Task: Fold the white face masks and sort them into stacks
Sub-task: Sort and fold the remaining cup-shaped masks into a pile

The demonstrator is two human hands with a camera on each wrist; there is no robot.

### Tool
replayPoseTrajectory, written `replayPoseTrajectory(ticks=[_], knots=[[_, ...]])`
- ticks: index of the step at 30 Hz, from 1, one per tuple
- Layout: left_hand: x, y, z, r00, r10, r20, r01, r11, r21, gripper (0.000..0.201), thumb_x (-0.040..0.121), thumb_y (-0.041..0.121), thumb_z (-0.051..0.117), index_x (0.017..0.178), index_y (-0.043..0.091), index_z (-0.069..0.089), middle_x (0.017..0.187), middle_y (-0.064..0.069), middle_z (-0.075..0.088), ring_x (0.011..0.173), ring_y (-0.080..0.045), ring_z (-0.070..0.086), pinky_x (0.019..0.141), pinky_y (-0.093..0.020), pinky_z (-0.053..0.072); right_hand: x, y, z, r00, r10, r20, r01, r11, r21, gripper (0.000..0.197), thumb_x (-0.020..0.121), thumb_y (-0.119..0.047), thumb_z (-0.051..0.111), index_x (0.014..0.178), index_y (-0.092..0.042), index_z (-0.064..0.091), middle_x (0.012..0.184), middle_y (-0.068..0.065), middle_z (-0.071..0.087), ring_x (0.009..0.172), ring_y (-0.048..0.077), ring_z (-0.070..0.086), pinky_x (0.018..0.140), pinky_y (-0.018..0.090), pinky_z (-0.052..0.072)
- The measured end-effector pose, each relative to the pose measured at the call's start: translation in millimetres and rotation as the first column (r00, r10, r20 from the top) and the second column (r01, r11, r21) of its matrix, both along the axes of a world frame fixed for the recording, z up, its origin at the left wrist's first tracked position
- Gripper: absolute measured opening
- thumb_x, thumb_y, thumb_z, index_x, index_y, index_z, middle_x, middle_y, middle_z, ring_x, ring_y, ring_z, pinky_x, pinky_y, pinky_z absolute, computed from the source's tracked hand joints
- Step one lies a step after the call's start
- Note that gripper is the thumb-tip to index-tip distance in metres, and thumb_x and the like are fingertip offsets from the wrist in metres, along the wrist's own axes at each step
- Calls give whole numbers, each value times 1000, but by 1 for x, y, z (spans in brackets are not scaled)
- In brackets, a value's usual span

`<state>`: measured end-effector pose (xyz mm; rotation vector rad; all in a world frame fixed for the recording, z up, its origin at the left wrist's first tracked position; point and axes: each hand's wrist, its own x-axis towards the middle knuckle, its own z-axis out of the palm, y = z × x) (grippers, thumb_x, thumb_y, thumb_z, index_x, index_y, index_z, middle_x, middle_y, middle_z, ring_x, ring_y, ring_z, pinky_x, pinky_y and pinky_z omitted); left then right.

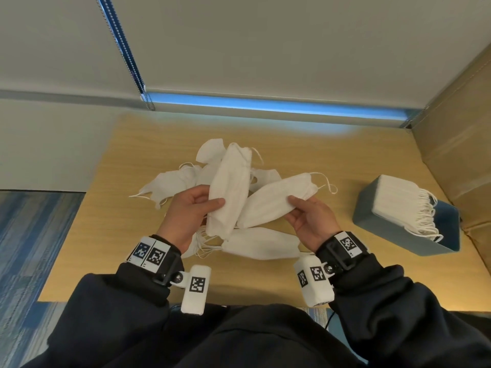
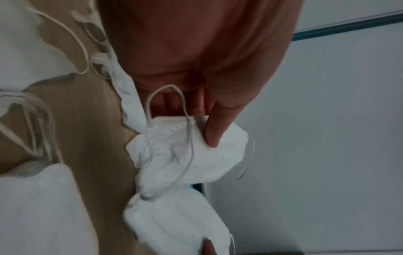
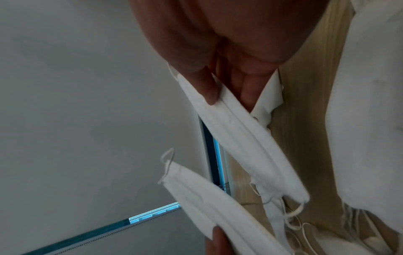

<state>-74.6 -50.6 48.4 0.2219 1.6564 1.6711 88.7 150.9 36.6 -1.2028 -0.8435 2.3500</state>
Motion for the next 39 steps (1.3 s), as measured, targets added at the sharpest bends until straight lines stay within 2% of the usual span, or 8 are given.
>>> replayPoseTrajectory(ticks=[4,7,12,16,24,30,35,39], knots=[[-3,4,12,987,12,-162,-10,1000,10,19,88,2,74,104,10,78,100,-6,80,94,-20,75,83,-34,59,6,-1,1,999,14,48,-17,998,57,29,96,2,60,124,-5,66,121,17,72,101,30,72,84,41,62],[-9,6,18,966,15,-258,-16,1000,-1,16,89,6,74,101,14,79,98,-2,80,93,-18,75,83,-35,58,10,0,3,997,6,75,-11,998,64,25,96,-4,62,118,-13,69,116,13,75,102,31,73,89,49,60],[-8,9,23,976,-24,-215,33,999,35,24,86,0,75,106,13,76,100,-4,80,96,-21,75,86,-38,58,14,-3,6,997,-22,70,21,1000,22,13,98,-11,63,111,-12,68,111,13,75,98,32,73,84,51,61],[-1,10,20,978,-82,-190,89,996,29,26,84,1,77,109,10,76,103,-9,79,99,-28,75,93,-45,58,16,-8,8,998,-22,52,22,1000,11,23,99,-20,63,120,-10,65,110,11,75,98,30,74,80,48,61],[21,30,6,953,-187,-237,182,982,-44,11,82,13,83,91,10,79,95,-10,78,87,-19,74,85,-37,59,11,-27,10,999,42,-31,-41,999,34,27,101,-19,58,125,-8,65,120,16,73,110,37,69,87,51,61],[24,34,-3,974,-185,-134,178,982,-63,12,85,9,80,96,5,77,95,-7,79,86,-16,75,76,-26,57,11,-31,10,995,51,-90,-48,998,39,33,99,-17,57,130,-5,63,126,17,70,109,34,70,87,47,61],[26,34,-6,977,-182,-111,176,982,-66,28,81,2,82,107,3,72,95,-6,79,85,-14,75,72,-22,57,13,-31,10,993,57,-101,-50,996,70,36,86,-15,66,120,-6,69,125,19,70,104,33,72,91,47,58],[24,34,-7,977,-181,-109,173,981,-83,32,80,2,82,111,7,72,96,-6,79,86,-16,75,73,-24,58,14,-31,10,995,51,-88,-46,998,53,30,96,-12,60,124,-3,67,124,20,70,110,37,70,91,47,59]])
